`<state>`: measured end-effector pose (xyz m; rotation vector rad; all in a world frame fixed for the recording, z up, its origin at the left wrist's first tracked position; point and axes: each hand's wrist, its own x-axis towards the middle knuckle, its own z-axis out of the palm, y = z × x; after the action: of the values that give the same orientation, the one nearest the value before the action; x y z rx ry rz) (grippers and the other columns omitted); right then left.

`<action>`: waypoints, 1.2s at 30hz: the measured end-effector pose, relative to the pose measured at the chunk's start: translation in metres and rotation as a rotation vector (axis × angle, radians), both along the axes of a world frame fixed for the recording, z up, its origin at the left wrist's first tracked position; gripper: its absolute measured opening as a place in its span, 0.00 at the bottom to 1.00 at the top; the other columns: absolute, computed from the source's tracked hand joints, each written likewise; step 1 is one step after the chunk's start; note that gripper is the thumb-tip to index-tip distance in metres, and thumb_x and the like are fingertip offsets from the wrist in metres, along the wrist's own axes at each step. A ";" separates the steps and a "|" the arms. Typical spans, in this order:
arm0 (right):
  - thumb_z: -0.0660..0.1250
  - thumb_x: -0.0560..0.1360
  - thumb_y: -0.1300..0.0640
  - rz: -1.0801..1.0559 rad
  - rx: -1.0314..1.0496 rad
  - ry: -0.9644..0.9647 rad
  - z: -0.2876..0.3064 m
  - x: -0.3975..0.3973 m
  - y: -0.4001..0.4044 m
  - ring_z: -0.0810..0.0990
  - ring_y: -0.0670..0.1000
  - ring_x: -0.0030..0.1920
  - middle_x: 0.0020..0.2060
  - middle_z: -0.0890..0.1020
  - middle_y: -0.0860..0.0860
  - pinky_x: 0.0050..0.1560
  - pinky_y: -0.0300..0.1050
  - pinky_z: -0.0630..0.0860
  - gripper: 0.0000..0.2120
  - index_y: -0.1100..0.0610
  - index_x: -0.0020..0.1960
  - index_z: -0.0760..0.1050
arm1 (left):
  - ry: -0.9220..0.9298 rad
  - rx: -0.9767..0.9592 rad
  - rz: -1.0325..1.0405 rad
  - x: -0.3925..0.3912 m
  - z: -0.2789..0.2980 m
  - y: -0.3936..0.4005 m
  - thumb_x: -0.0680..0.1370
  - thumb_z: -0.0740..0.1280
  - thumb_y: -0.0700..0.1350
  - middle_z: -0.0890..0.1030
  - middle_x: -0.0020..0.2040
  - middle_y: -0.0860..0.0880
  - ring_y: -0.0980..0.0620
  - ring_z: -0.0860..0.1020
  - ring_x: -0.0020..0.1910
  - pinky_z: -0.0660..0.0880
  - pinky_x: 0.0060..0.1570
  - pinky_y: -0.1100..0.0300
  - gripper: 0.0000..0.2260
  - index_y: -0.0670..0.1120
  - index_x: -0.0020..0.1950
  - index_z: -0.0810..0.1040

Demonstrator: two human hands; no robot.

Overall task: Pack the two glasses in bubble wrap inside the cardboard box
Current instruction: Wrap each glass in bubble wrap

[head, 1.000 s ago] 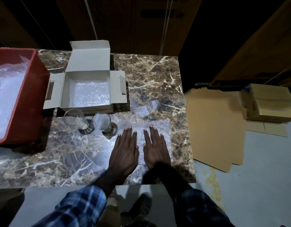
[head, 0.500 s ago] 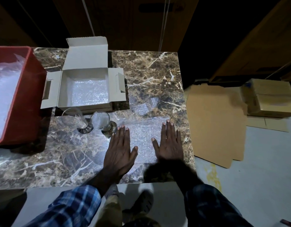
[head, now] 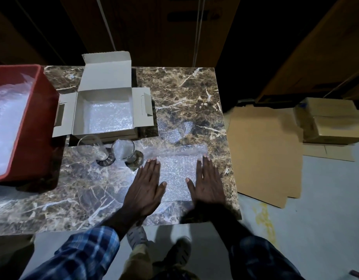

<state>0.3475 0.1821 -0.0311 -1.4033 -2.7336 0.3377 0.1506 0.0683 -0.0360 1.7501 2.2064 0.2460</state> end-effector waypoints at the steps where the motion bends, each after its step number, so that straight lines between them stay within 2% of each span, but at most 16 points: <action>1: 0.45 0.83 0.39 0.055 0.032 0.044 0.003 -0.003 -0.006 0.59 0.60 0.78 0.78 0.58 0.61 0.77 0.55 0.50 0.34 0.63 0.78 0.60 | -0.018 -0.001 0.010 0.000 0.000 -0.003 0.85 0.47 0.57 0.42 0.82 0.49 0.53 0.39 0.81 0.39 0.78 0.55 0.29 0.46 0.83 0.45; 3: 0.57 0.82 0.43 0.230 0.073 0.203 0.008 -0.012 -0.024 0.66 0.61 0.75 0.74 0.67 0.64 0.76 0.55 0.59 0.30 0.65 0.74 0.67 | -0.033 0.010 0.010 -0.002 0.000 -0.006 0.85 0.45 0.56 0.43 0.82 0.50 0.54 0.39 0.81 0.40 0.78 0.54 0.28 0.46 0.82 0.46; 5: 0.66 0.76 0.47 0.389 0.080 0.296 0.009 -0.021 -0.047 0.74 0.61 0.66 0.67 0.75 0.64 0.68 0.54 0.71 0.26 0.63 0.67 0.75 | -0.034 0.029 -0.010 -0.005 0.001 -0.006 0.85 0.44 0.55 0.47 0.82 0.48 0.53 0.42 0.81 0.43 0.79 0.52 0.27 0.45 0.82 0.49; 6: 0.68 0.74 0.48 0.438 0.074 0.286 0.009 -0.024 -0.057 0.76 0.60 0.62 0.63 0.77 0.62 0.63 0.53 0.73 0.23 0.61 0.64 0.77 | -0.039 0.032 -0.019 -0.007 0.003 -0.005 0.86 0.44 0.54 0.49 0.82 0.48 0.53 0.44 0.81 0.44 0.79 0.51 0.27 0.44 0.82 0.51; 10: 0.71 0.73 0.55 0.403 0.091 0.248 0.001 -0.026 -0.067 0.78 0.57 0.52 0.55 0.79 0.55 0.53 0.50 0.73 0.10 0.56 0.53 0.79 | -0.026 0.022 -0.078 -0.018 0.006 -0.001 0.85 0.42 0.57 0.60 0.80 0.43 0.45 0.56 0.80 0.52 0.78 0.48 0.29 0.41 0.79 0.62; 12: 0.74 0.70 0.60 0.380 0.100 0.277 -0.003 -0.019 -0.060 0.78 0.57 0.51 0.53 0.81 0.54 0.52 0.50 0.71 0.10 0.56 0.51 0.80 | -0.047 -0.005 -0.107 -0.022 0.005 -0.002 0.84 0.39 0.62 0.60 0.80 0.43 0.44 0.57 0.80 0.53 0.77 0.46 0.33 0.42 0.79 0.63; 15: 0.72 0.68 0.65 0.363 0.104 0.336 0.004 -0.002 -0.045 0.78 0.57 0.52 0.50 0.82 0.53 0.55 0.50 0.72 0.11 0.57 0.49 0.80 | -0.055 -0.022 -0.143 -0.024 0.011 -0.010 0.81 0.42 0.69 0.59 0.80 0.45 0.46 0.57 0.80 0.47 0.77 0.50 0.37 0.46 0.80 0.63; 19: 0.72 0.68 0.69 0.291 0.116 0.421 0.012 0.031 -0.028 0.77 0.55 0.56 0.51 0.84 0.53 0.61 0.51 0.72 0.11 0.59 0.49 0.81 | 0.021 -0.011 -0.307 -0.022 0.027 -0.028 0.78 0.54 0.72 0.58 0.81 0.47 0.47 0.56 0.80 0.45 0.78 0.48 0.37 0.49 0.79 0.64; 21: 0.70 0.68 0.68 0.259 0.101 0.428 0.012 0.042 -0.026 0.76 0.54 0.57 0.52 0.84 0.54 0.60 0.52 0.74 0.11 0.60 0.49 0.81 | 0.077 0.006 -0.355 -0.020 0.028 -0.031 0.76 0.60 0.69 0.63 0.79 0.45 0.44 0.60 0.79 0.47 0.77 0.46 0.35 0.48 0.76 0.69; 23: 0.66 0.70 0.64 0.257 0.064 0.399 0.011 0.043 -0.031 0.76 0.55 0.59 0.56 0.83 0.56 0.63 0.53 0.73 0.13 0.60 0.53 0.81 | 0.137 0.036 -0.374 -0.014 0.025 -0.029 0.75 0.64 0.64 0.69 0.75 0.42 0.41 0.66 0.76 0.50 0.76 0.44 0.31 0.46 0.71 0.74; 25: 0.65 0.71 0.57 0.293 0.012 0.342 0.010 0.038 -0.043 0.75 0.56 0.64 0.64 0.80 0.57 0.71 0.52 0.66 0.20 0.59 0.61 0.79 | 0.174 0.062 -0.355 -0.007 0.023 -0.025 0.75 0.63 0.61 0.73 0.72 0.41 0.40 0.70 0.72 0.52 0.76 0.43 0.28 0.44 0.68 0.75; 27: 0.68 0.70 0.57 0.345 0.001 0.312 0.007 0.031 -0.054 0.74 0.58 0.64 0.67 0.78 0.58 0.72 0.51 0.62 0.22 0.57 0.64 0.79 | 0.201 0.064 -0.328 0.000 0.023 -0.022 0.76 0.62 0.61 0.75 0.70 0.41 0.40 0.72 0.71 0.53 0.75 0.43 0.28 0.43 0.68 0.76; 31: 0.66 0.74 0.61 0.350 -0.004 0.341 -0.002 0.026 -0.062 0.76 0.59 0.61 0.65 0.80 0.56 0.67 0.54 0.69 0.15 0.56 0.60 0.81 | 0.193 0.061 -0.309 0.000 0.024 -0.023 0.75 0.64 0.61 0.74 0.71 0.40 0.40 0.72 0.70 0.53 0.75 0.43 0.30 0.42 0.70 0.75; 33: 0.63 0.77 0.59 0.304 -0.025 0.339 -0.003 0.031 -0.062 0.77 0.58 0.63 0.64 0.81 0.53 0.68 0.55 0.69 0.14 0.54 0.58 0.83 | 0.181 0.082 -0.313 -0.002 0.025 -0.024 0.73 0.65 0.58 0.73 0.72 0.40 0.39 0.71 0.71 0.54 0.76 0.42 0.30 0.42 0.70 0.74; 36: 0.61 0.76 0.61 0.163 -0.180 0.417 0.010 0.032 -0.057 0.76 0.51 0.66 0.62 0.82 0.48 0.72 0.52 0.66 0.14 0.51 0.53 0.84 | 0.188 0.112 -0.319 -0.005 0.026 -0.025 0.71 0.66 0.51 0.72 0.72 0.39 0.39 0.69 0.72 0.56 0.76 0.40 0.29 0.41 0.71 0.74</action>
<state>0.3795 0.1250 -0.0211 -0.9986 -2.5172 0.8032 0.1459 0.0438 -0.0095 2.2350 2.0249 0.1370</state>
